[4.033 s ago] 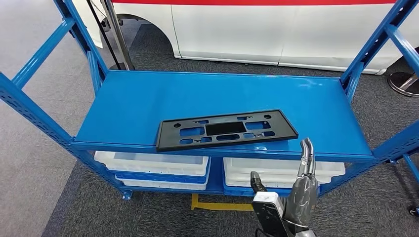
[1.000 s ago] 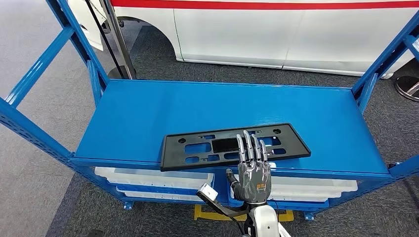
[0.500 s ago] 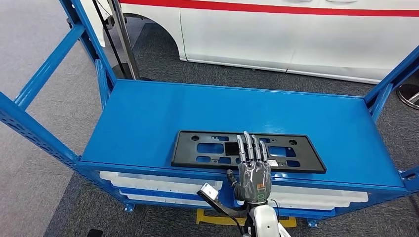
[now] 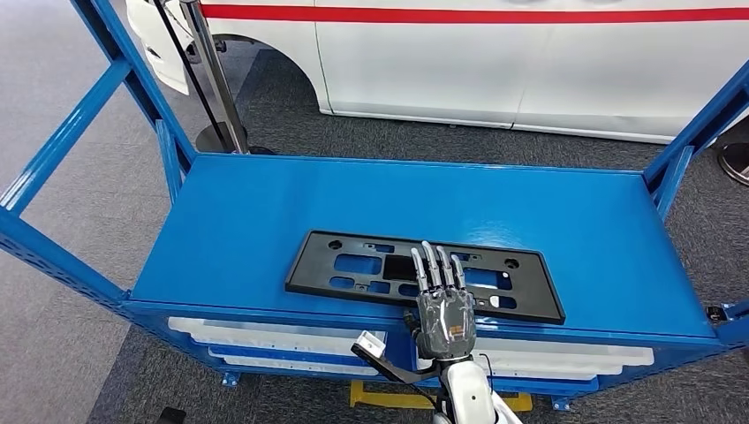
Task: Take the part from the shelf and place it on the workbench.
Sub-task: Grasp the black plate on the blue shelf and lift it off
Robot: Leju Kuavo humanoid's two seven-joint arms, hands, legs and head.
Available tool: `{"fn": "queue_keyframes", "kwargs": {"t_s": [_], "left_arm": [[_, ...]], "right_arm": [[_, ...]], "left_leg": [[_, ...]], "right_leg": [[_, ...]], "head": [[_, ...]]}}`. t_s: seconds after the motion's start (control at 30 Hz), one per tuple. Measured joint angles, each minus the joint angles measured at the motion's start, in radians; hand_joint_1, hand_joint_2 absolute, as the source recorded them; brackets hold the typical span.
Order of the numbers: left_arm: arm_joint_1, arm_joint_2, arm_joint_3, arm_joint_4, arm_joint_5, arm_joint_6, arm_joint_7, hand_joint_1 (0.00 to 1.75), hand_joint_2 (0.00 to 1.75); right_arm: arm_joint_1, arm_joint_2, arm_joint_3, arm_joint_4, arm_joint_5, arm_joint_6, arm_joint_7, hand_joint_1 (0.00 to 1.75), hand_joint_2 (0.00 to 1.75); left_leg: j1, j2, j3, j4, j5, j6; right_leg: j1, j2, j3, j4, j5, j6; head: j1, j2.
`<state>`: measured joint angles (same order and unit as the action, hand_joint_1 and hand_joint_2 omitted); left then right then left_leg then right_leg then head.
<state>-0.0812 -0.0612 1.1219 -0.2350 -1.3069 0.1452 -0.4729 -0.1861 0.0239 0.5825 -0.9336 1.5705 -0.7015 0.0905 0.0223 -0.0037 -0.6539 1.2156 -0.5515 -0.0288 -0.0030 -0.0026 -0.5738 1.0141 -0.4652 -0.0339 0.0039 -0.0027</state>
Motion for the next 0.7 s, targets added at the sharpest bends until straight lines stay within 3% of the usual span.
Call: {"fn": "queue_keyframes", "kwargs": {"t_s": [0.07, 0.1, 0.2, 0.27, 0.33, 0.4, 0.43, 0.47, 0.5, 0.57, 0.63, 0.7], "left_arm": [[-0.001, 0.002, 0.0, 0.0, 0.001, -0.001, -0.001, 0.0, 0.0], [-0.002, 0.002, 0.0, 0.0, 0.0, -0.001, -0.001, 0.0, 0.0], [0.0, 0.002, 0.0, 0.0, -0.002, -0.002, -0.001, 0.0, 0.0], [0.001, 0.002, 0.0, 0.0, -0.003, -0.002, -0.001, 0.0, 0.0], [0.0, 0.001, 0.0, 0.0, -0.005, -0.002, 0.0, 0.0, 0.0], [0.0, 0.001, 0.0, 0.0, -0.007, -0.002, 0.003, 0.0, 0.0], [0.0, 0.001, 0.0, 0.0, -0.008, -0.001, 0.005, 0.0, 0.0], [-0.001, 0.001, 0.0, 0.0, -0.009, -0.001, 0.007, 0.0, 0.0], [-0.001, 0.001, 0.0, 0.0, -0.01, -0.001, 0.009, 0.0, 0.0], [-0.002, 0.001, 0.0, 0.0, -0.009, 0.0, 0.011, 0.0, 0.0], [-0.003, 0.001, 0.0, 0.0, -0.008, 0.001, 0.012, 0.0, 0.0], [-0.003, 0.001, 0.0, 0.0, -0.006, 0.001, 0.012, 0.0, 0.0]], "right_arm": [[-0.002, 0.001, -0.001, 0.008, -0.001, 0.0, -0.003, 0.0, 1.75], [-0.002, 0.002, -0.002, 0.012, -0.002, 0.0, -0.005, 0.0, 1.75], [-0.002, 0.002, -0.004, 0.021, -0.002, 0.0, -0.009, 0.0, 1.75], [-0.005, 0.002, -0.006, 0.027, -0.004, 0.001, -0.01, 0.03, 1.75], [-0.011, 0.003, -0.012, 0.036, -0.006, 0.001, -0.007, 0.9, 1.75], [-0.018, 0.006, -0.021, 0.051, -0.006, 0.002, 0.004, 1.75, 1.75], [-0.023, 0.006, -0.029, 0.059, -0.006, 0.006, 0.012, 1.75, 1.75], [-0.031, 0.007, -0.038, 0.068, -0.006, 0.013, 0.02, 1.75, 1.75], [-0.041, 0.007, -0.048, 0.074, -0.007, 0.022, 0.025, 1.75, 1.75], [-0.065, 0.007, -0.068, 0.083, -0.011, 0.038, 0.03, 1.75, 1.75], [-0.083, 0.007, -0.085, 0.086, -0.016, 0.047, 0.029, 1.75, 1.75], [-0.093, 0.007, -0.099, 0.088, -0.021, 0.056, 0.029, 1.75, 1.75]], "left_leg": [[-0.001, 0.001, 0.057, -0.127, 0.057, 0.005], [-0.002, 0.001, 0.074, -0.167, 0.068, 0.009], [-0.004, -0.001, 0.08, -0.188, 0.07, 0.026], [0.0, 0.0, 0.082, -0.193, 0.075, 0.039], [0.002, 0.001, 0.082, -0.197, 0.078, 0.049], [0.001, 0.001, 0.081, -0.196, 0.078, 0.052], [0.001, 0.001, 0.081, -0.196, 0.078, 0.053], [0.0, 0.0, 0.082, -0.196, 0.078, 0.052], [0.0, 0.0, 0.085, -0.196, 0.077, 0.051], [-0.001, -0.002, 0.088, -0.196, 0.075, 0.048], [-0.003, -0.002, 0.087, -0.196, 0.075, 0.04], [-0.004, -0.002, 0.087, -0.2, 0.077, 0.029]], "right_leg": [[0.002, 0.001, -0.002, 0.014, -0.009, 0.008], [0.004, 0.002, -0.005, 0.019, -0.013, 0.013], [0.008, 0.003, -0.01, 0.024, -0.014, 0.024], [0.006, 0.003, -0.019, 0.048, -0.034, 0.033], [0.002, 0.003, -0.062, 0.144, -0.091, 0.043], [-0.003, 0.003, -0.122, 0.269, -0.144, 0.05], [-0.004, 0.003, -0.137, 0.298, -0.146, 0.051], [-0.004, 0.003, -0.133, 0.288, -0.127, 0.051], [-0.004, 0.003, -0.11, 0.24, -0.092, 0.047], [0.0, 0.003, -0.044, 0.102, -0.027, 0.036], [0.006, 0.003, -0.011, 0.028, -0.009, 0.027], [0.008, 0.004, -0.01, 0.017, -0.009, 0.021]], "head": [[0.0, 0.0], [0.0, 0.0], [0.001, 0.0], [0.002, 0.0], [0.002, 0.0], [0.002, 0.0], [0.002, 0.0], [0.002, 0.0], [0.002, 0.0], [0.002, 0.0], [0.002, 0.0], [0.002, 0.0]]}}
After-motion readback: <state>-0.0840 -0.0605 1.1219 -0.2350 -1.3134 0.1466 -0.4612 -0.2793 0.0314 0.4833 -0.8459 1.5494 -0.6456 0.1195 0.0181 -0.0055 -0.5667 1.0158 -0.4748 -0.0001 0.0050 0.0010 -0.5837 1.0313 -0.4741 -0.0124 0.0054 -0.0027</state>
